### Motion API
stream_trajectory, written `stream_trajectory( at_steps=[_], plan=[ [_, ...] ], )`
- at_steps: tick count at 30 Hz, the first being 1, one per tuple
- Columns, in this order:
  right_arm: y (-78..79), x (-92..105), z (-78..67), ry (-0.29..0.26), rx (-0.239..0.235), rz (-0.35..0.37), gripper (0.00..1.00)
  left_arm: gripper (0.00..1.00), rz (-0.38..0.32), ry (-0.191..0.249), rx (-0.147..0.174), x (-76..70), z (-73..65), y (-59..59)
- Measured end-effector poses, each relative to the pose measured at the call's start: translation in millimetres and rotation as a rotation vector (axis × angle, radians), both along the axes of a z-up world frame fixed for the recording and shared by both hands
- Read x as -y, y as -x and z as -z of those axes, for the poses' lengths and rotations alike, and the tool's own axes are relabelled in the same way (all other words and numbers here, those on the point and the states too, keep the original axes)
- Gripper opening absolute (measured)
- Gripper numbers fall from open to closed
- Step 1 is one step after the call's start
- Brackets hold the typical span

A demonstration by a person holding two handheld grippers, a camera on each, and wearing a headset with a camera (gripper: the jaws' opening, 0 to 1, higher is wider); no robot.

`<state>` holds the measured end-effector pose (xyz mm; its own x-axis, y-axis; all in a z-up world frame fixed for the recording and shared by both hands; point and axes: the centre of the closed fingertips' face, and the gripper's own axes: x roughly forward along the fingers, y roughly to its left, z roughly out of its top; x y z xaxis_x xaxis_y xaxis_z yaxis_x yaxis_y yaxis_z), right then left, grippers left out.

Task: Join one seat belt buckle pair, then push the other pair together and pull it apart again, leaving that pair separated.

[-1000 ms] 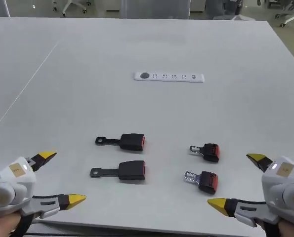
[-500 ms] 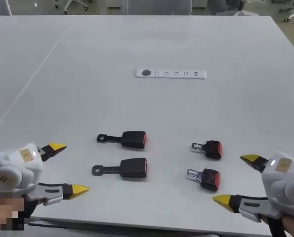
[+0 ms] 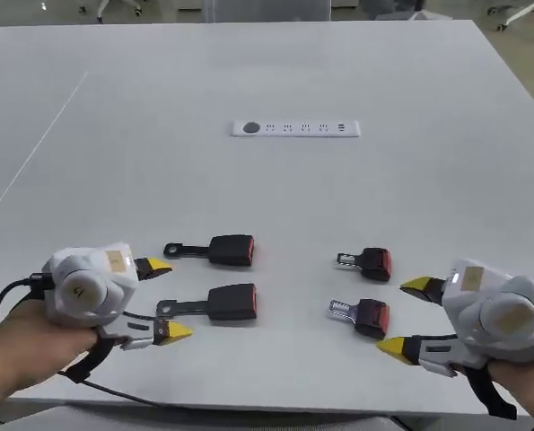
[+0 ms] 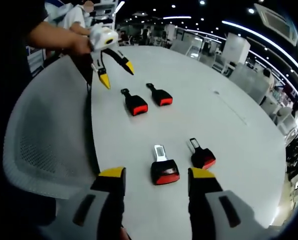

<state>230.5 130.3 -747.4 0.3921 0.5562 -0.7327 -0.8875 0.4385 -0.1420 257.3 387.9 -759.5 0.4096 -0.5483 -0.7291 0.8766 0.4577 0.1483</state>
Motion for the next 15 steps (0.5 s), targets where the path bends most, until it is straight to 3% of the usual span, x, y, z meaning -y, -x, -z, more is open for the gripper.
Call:
stream_trajectory(
  at_steps=[10, 15],
  plan=[
    [-12.8, -1.2, 18.6, 0.037, -0.015, -0.047, 0.44, 0.55, 0.086, -0.059, -0.032, 18.7, 27.7, -12.5],
    [-18.7, -4.6, 30.4, 0.059, -0.038, -0.07, 0.41, 0.49, 0.085, -0.085, -0.057, 22.1, 36.2, -23.4]
  ],
)
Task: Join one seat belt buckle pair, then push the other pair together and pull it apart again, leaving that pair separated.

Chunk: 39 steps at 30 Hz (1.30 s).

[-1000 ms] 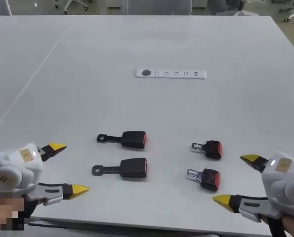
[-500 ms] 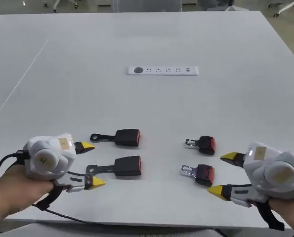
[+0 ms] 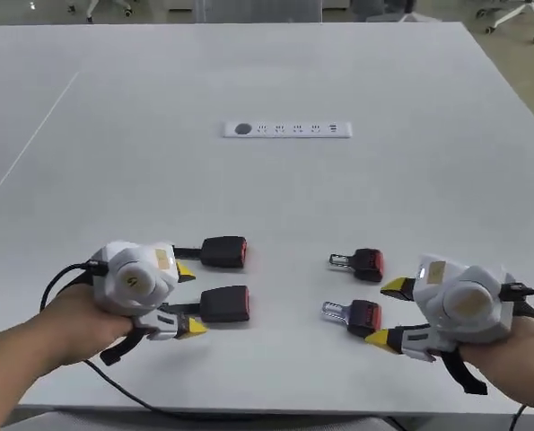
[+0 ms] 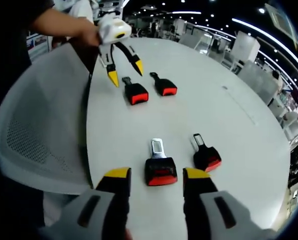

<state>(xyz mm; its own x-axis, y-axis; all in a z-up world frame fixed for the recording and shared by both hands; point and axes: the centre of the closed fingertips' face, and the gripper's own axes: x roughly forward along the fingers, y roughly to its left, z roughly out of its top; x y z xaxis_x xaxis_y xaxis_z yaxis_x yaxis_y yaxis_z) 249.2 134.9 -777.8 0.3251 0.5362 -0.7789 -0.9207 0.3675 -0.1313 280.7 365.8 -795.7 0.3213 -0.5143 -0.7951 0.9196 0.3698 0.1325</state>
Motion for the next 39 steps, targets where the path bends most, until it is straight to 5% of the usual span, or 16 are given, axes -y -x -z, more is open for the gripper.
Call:
stream_trajectory(
  at_steps=[11, 21, 39],
  plan=[
    [-8.8, 1.6, 24.8, 0.059, -0.058, -0.03, 0.4, 0.44, 0.061, -0.038, -0.061, 12.1, 19.6, 3.0],
    [-11.9, 7.0, 45.3, 0.104, -0.108, -0.053, 0.37, 0.41, 0.104, -0.068, -0.072, 12.6, 26.5, 0.1],
    [-15.3, 9.2, 51.1, 0.137, -0.15, -0.143, 0.34, 0.32, 0.239, -0.128, -0.073, 17.3, 28.3, 0.2]
  ],
)
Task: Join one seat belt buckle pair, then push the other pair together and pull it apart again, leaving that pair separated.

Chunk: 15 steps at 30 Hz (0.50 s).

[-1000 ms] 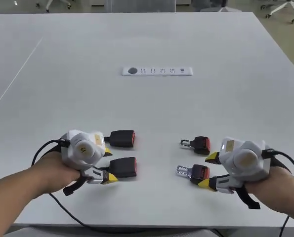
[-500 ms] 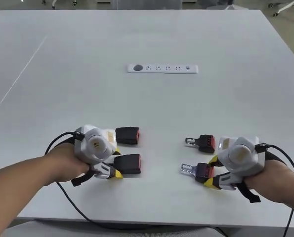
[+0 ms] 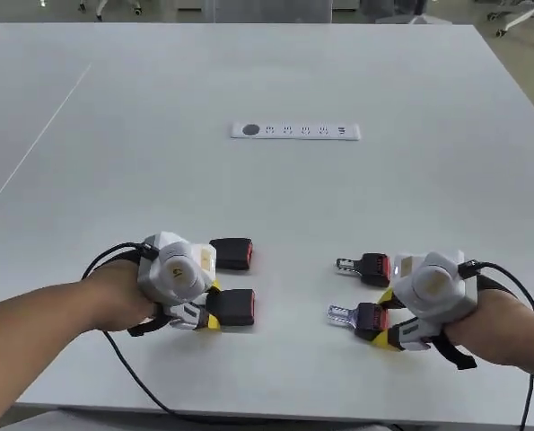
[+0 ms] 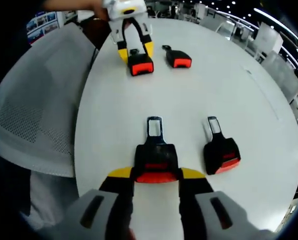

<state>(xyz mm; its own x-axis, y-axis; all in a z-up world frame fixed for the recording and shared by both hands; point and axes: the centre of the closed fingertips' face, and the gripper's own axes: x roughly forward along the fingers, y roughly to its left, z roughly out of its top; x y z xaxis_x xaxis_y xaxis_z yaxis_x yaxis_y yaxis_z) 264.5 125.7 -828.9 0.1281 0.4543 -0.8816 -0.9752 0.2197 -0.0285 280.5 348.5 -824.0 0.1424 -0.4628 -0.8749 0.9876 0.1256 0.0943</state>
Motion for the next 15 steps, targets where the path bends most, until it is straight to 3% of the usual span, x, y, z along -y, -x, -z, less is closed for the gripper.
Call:
stream_trajectory(
  at_steps=[9, 15],
  plan=[
    [0.5, -1.7, -0.1, 0.023, -0.009, -0.021, 0.34, 0.32, 0.03, -0.047, -0.028, 0.7, 1.4, 0.1],
    [1.2, -16.0, -0.4, -0.002, 0.005, -0.029, 0.34, 0.32, 0.03, -0.047, -0.025, -0.5, 1.5, 1.6]
  ],
)
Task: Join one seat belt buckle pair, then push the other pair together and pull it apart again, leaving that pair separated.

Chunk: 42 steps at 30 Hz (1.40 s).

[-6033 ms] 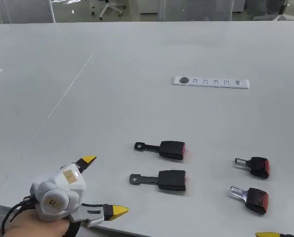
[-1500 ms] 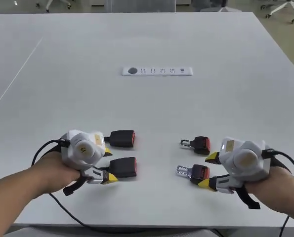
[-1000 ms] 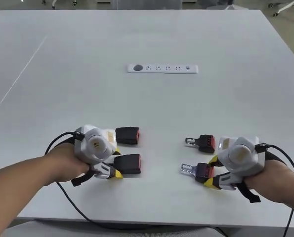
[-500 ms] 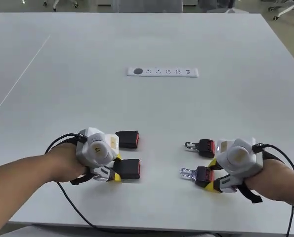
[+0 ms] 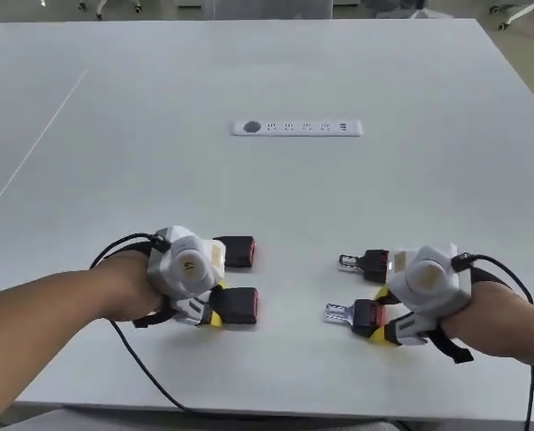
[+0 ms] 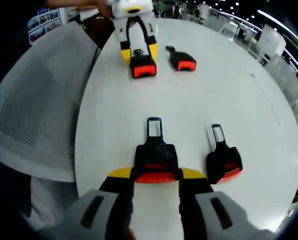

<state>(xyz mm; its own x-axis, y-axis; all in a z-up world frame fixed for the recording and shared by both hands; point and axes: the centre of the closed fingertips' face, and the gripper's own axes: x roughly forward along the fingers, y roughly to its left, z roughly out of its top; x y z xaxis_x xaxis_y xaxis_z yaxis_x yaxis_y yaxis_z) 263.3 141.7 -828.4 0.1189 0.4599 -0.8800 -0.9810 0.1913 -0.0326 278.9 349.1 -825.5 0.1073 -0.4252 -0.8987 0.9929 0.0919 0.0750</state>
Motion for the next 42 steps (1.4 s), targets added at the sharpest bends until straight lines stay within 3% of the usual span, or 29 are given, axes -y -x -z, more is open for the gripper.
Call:
stream_trajectory(
  at_steps=[14, 30, 37, 42],
  plan=[
    [-7.1, -40.2, -2.4, -0.048, 0.018, -0.025, 0.34, 0.32, 0.003, -0.011, -0.005, 0.3, 0.5, 0.0],
    [-1.0, -89.0, -0.1, -0.096, 0.014, -0.052, 0.34, 0.32, 0.009, -0.027, -0.009, 1.1, 1.1, 0.2],
    [-4.5, -100.3, -0.6, -0.114, 0.023, -0.029, 0.34, 0.32, 0.029, -0.049, -0.009, 2.1, 1.3, 0.8],
    [-6.3, -102.1, -1.9, -0.087, 0.052, -0.058, 0.34, 0.32, 0.035, -0.054, -0.016, 1.5, 1.3, 0.7]
  ],
)
